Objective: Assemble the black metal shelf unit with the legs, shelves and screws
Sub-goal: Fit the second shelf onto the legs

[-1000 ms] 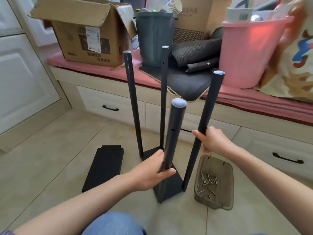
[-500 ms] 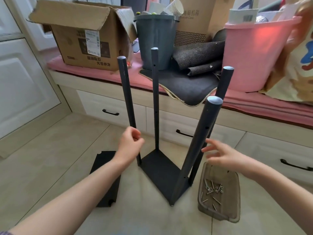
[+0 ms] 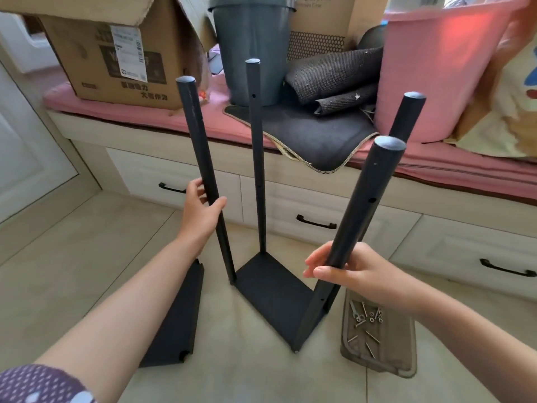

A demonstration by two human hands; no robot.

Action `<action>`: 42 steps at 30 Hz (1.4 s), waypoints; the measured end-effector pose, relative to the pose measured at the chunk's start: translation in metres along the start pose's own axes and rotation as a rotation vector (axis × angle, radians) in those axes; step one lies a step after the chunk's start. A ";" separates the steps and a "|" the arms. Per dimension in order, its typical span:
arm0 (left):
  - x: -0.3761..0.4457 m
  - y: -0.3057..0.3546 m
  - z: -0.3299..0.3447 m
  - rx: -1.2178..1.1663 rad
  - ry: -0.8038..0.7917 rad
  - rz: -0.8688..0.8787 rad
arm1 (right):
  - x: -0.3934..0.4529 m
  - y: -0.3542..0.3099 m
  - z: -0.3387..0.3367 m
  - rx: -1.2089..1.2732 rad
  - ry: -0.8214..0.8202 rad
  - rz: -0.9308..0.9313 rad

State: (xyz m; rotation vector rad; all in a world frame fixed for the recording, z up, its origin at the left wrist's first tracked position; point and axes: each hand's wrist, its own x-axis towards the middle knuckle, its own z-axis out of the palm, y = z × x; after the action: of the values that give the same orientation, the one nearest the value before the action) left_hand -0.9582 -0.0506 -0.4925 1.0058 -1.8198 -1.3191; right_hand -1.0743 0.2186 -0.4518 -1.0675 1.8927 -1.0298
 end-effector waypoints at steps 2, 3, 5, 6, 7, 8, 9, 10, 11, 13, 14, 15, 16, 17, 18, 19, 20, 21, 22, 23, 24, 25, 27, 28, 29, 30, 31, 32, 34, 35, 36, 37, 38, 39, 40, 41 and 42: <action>0.004 -0.004 0.000 -0.008 0.018 0.015 | 0.006 0.000 -0.012 0.000 -0.027 -0.023; 0.005 -0.007 0.000 -0.011 0.025 0.027 | 0.009 0.000 -0.018 0.000 -0.038 -0.029; 0.010 -0.011 0.002 -0.004 0.051 0.050 | 0.018 0.002 -0.028 0.006 -0.071 -0.029; 0.013 -0.013 0.002 -0.007 0.066 0.059 | 0.022 0.003 -0.031 0.008 -0.098 -0.029; 0.017 -0.015 0.003 -0.013 0.077 0.062 | 0.027 0.003 -0.035 0.013 -0.125 -0.028; 0.023 -0.017 0.004 -0.020 0.078 0.061 | 0.033 0.003 -0.040 0.022 -0.140 -0.025; 0.028 -0.018 0.004 -0.021 0.069 0.057 | 0.037 0.003 -0.046 0.031 -0.144 -0.023; 0.032 -0.020 0.004 -0.023 0.051 0.050 | 0.041 0.002 -0.050 0.038 -0.149 -0.017; 0.035 -0.021 0.003 -0.019 0.035 0.046 | 0.045 0.001 -0.055 0.040 -0.163 -0.008; 0.039 -0.021 0.003 -0.010 0.018 0.048 | 0.052 0.001 -0.062 0.039 -0.204 0.006; 0.040 -0.021 0.002 -0.016 0.018 0.043 | 0.054 0.001 -0.064 0.037 -0.219 0.012; 0.040 -0.021 0.002 -0.025 0.022 0.033 | 0.057 0.001 -0.065 0.034 -0.228 0.016; 0.041 -0.021 0.003 -0.032 0.026 0.020 | 0.059 0.002 -0.065 0.034 -0.229 0.018; 0.041 -0.023 0.003 -0.032 0.027 0.006 | 0.060 0.003 -0.065 0.036 -0.223 0.016; 0.040 -0.023 0.004 -0.026 0.022 -0.004 | 0.061 0.004 -0.065 0.040 -0.213 0.014; 0.038 -0.024 0.004 -0.014 0.016 -0.013 | 0.061 0.006 -0.066 0.043 -0.203 0.011; 0.035 -0.025 0.005 -0.005 0.016 -0.019 | 0.060 0.007 -0.066 0.045 -0.196 0.009; 0.033 -0.025 0.006 -0.003 0.020 -0.022 | 0.058 0.009 -0.066 0.046 -0.193 0.006; 0.031 -0.025 0.008 -0.006 0.027 -0.022 | 0.057 0.011 -0.065 0.048 -0.194 0.001; 0.028 -0.024 0.009 -0.011 0.033 -0.020 | 0.054 0.012 -0.065 0.049 -0.197 -0.005; 0.026 -0.022 0.010 -0.019 0.041 -0.017 | 0.052 0.013 -0.064 0.046 -0.201 -0.014; 0.023 -0.021 0.010 -0.028 0.048 -0.014 | 0.049 0.014 -0.062 0.041 -0.200 -0.024; 0.016 -0.020 0.009 -0.039 0.057 -0.001 | 0.040 0.013 -0.060 0.030 -0.174 -0.037; 0.012 -0.020 0.008 -0.040 0.061 0.005 | 0.037 0.013 -0.058 0.028 -0.157 -0.036; 0.007 -0.021 0.007 -0.040 0.064 0.007 | 0.032 0.012 -0.057 0.027 -0.140 -0.029; 0.001 -0.020 0.006 -0.041 0.063 0.002 | 0.027 0.012 -0.056 0.025 -0.118 -0.017; -0.003 -0.019 0.005 -0.040 0.059 -0.010 | 0.023 0.011 -0.055 0.023 -0.088 -0.004; -0.007 -0.018 0.003 -0.036 0.051 -0.025 | 0.020 0.012 -0.054 0.017 -0.045 0.008; -0.016 -0.016 0.000 -0.025 0.031 -0.044 | 0.014 0.012 -0.054 0.005 0.059 0.019; -0.020 -0.015 -0.003 -0.016 0.017 -0.044 | 0.011 0.012 -0.055 0.008 0.110 0.026; -0.023 -0.013 -0.004 -0.005 -0.003 -0.041 | 0.007 0.012 -0.056 0.014 0.156 0.039; -0.027 -0.012 -0.006 0.007 -0.030 -0.039 | 0.004 0.011 -0.057 0.017 0.195 0.058; -0.030 -0.011 -0.007 0.018 -0.060 -0.036 | 0.000 0.010 -0.058 0.017 0.223 0.079; -0.032 -0.010 -0.008 0.027 -0.086 -0.034 | -0.003 0.010 -0.059 0.014 0.237 0.097; -0.034 -0.009 -0.009 0.036 -0.107 -0.032 | -0.006 0.009 -0.058 0.010 0.241 0.113; -0.035 -0.008 -0.010 0.046 -0.124 -0.030 | -0.008 0.008 -0.057 0.008 0.242 0.123; -0.036 -0.007 -0.011 0.054 -0.135 -0.023 | -0.010 0.006 -0.057 0.006 0.245 0.132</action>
State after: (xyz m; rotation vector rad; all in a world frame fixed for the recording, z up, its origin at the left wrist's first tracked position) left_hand -0.9300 -0.0258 -0.4992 0.9903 -1.9590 -1.3877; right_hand -1.1211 0.2456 -0.4316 -0.8304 2.1219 -1.1309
